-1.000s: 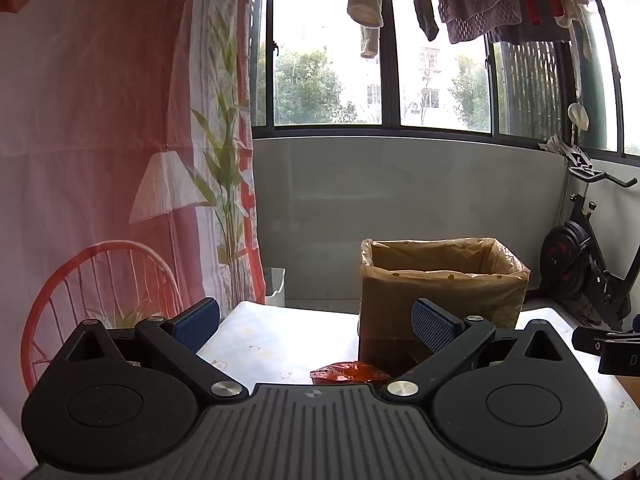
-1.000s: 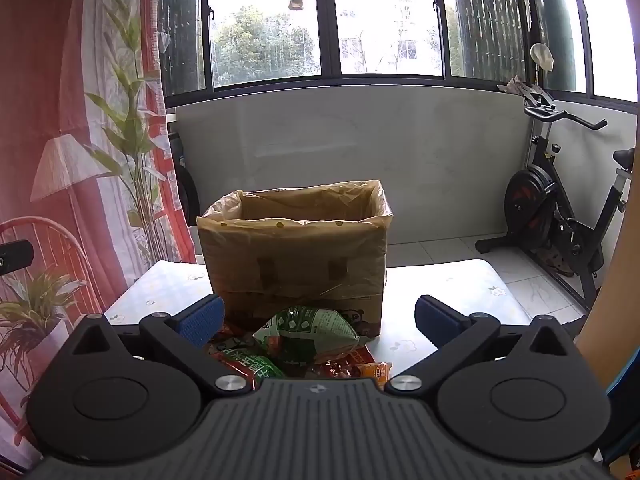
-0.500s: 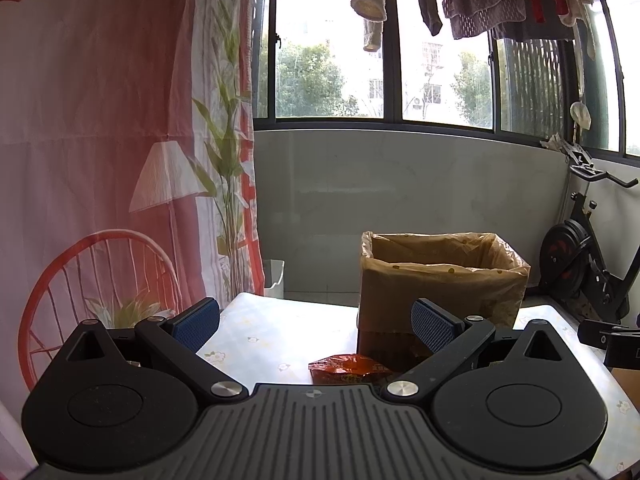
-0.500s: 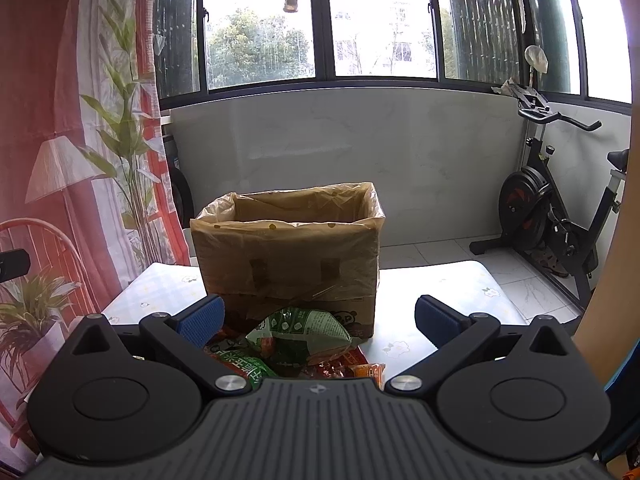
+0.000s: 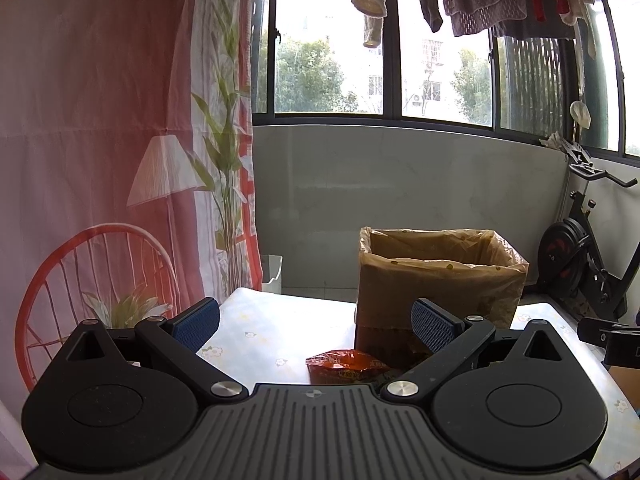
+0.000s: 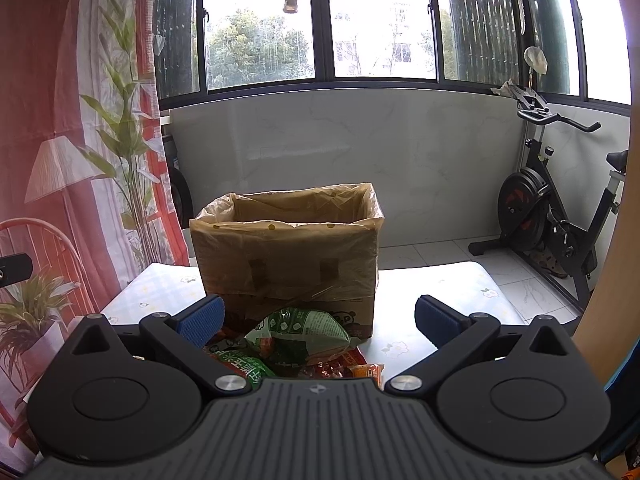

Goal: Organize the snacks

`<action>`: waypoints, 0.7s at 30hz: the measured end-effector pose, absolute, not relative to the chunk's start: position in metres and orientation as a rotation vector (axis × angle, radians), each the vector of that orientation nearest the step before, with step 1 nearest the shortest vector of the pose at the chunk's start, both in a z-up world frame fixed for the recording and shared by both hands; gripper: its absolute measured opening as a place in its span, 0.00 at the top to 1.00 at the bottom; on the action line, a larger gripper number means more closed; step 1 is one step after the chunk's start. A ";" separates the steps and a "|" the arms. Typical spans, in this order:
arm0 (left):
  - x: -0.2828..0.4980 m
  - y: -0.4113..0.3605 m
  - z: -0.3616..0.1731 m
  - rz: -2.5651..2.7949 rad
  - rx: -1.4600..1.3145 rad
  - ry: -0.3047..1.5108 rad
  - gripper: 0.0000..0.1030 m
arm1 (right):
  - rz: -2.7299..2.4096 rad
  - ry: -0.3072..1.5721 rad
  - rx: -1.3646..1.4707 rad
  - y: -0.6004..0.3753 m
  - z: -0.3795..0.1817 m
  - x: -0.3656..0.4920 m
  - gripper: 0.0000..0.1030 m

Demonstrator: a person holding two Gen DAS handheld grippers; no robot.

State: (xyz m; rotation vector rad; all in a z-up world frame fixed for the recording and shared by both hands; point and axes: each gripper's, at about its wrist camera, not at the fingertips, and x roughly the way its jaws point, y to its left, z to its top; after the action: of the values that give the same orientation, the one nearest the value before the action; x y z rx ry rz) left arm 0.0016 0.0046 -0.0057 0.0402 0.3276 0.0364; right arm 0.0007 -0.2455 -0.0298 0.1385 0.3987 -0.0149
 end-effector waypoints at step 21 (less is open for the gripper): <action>0.002 0.004 -0.009 0.032 0.037 0.338 0.00 | -0.017 0.398 0.136 -0.246 -0.030 0.000 0.00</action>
State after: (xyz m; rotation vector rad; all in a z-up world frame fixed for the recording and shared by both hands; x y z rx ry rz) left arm 0.0020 0.0036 -0.0088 0.0368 0.3383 0.0321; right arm -0.0003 -0.2458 -0.0301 0.1364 0.3985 -0.0174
